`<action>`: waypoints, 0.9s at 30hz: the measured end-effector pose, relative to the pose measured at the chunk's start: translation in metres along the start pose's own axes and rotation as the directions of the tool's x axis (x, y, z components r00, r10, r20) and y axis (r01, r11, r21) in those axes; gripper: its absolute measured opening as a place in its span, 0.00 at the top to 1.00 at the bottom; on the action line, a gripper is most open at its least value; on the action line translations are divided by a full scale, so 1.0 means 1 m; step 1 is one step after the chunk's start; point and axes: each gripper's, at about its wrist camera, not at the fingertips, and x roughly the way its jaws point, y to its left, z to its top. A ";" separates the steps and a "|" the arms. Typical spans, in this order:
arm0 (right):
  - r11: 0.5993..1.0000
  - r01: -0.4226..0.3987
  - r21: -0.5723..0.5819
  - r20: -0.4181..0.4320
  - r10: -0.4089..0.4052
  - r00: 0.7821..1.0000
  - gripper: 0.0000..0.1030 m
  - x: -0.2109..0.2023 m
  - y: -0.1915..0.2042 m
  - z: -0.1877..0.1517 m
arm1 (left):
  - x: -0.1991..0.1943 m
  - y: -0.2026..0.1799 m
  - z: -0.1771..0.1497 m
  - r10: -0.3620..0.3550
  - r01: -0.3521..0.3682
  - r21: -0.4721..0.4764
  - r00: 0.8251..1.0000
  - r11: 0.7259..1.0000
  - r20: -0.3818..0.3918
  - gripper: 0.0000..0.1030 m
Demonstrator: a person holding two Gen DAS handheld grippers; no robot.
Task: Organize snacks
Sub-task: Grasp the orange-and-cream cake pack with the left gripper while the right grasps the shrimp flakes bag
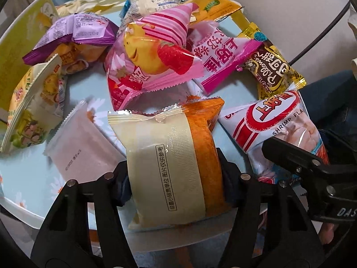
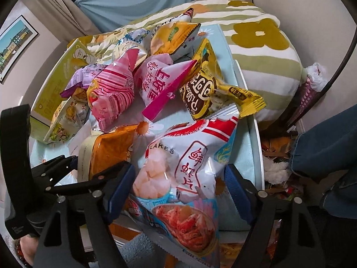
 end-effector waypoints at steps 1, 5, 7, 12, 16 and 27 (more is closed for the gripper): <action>1.000 -0.002 0.000 -0.003 0.002 1.000 0.25 0.001 -0.001 0.000 | -0.002 0.000 0.000 -0.002 0.002 0.003 1.000 1.000 0.002 0.41; 0.998 -0.056 0.010 -0.024 0.056 0.998 0.40 0.003 0.000 -0.003 | -0.008 -0.004 0.000 -0.001 0.001 0.015 1.000 1.000 0.013 0.41; 0.998 -0.057 0.012 -0.022 0.057 0.998 0.44 0.001 -0.001 -0.006 | -0.011 -0.005 0.001 -0.004 0.004 0.017 1.000 1.000 0.016 0.41; 0.998 -0.057 0.013 -0.002 0.057 0.998 0.50 -0.008 0.002 -0.009 | -0.027 -0.010 -0.002 -0.002 0.001 0.035 0.999 0.999 0.035 0.41; 0.998 -0.057 0.001 0.024 0.057 0.998 0.51 -0.023 0.007 -0.008 | -0.047 -0.010 -0.003 -0.007 0.004 0.044 0.998 0.999 0.056 0.41; 0.998 -0.032 -0.055 0.091 0.037 0.995 0.52 -0.064 0.025 -0.003 | -0.106 -0.014 0.001 -0.034 0.024 0.059 0.984 0.998 0.173 0.41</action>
